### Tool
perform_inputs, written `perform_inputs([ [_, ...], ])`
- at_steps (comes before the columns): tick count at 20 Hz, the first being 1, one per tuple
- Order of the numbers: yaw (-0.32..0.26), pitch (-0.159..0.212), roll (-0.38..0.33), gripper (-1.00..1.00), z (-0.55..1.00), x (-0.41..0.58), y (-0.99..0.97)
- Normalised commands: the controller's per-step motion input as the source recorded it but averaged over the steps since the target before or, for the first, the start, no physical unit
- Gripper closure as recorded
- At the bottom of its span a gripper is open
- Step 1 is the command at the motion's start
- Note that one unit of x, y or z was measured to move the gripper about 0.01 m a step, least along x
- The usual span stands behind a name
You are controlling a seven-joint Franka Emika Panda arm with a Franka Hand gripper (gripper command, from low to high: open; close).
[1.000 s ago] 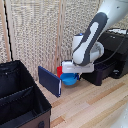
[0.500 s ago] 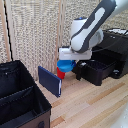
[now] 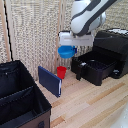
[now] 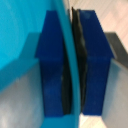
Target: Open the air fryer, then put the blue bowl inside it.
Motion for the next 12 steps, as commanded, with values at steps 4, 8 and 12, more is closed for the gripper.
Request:
perform_inputs([
  [4, -0.222, 0.059, 0.01, 1.0, 0.69, 0.294, -0.31],
  [8, -0.221, 0.016, 0.004, 1.0, 0.45, 0.244, -0.47],
  [12, -0.251, 0.0, 0.0, 1.0, 0.29, 0.206, -0.44],
])
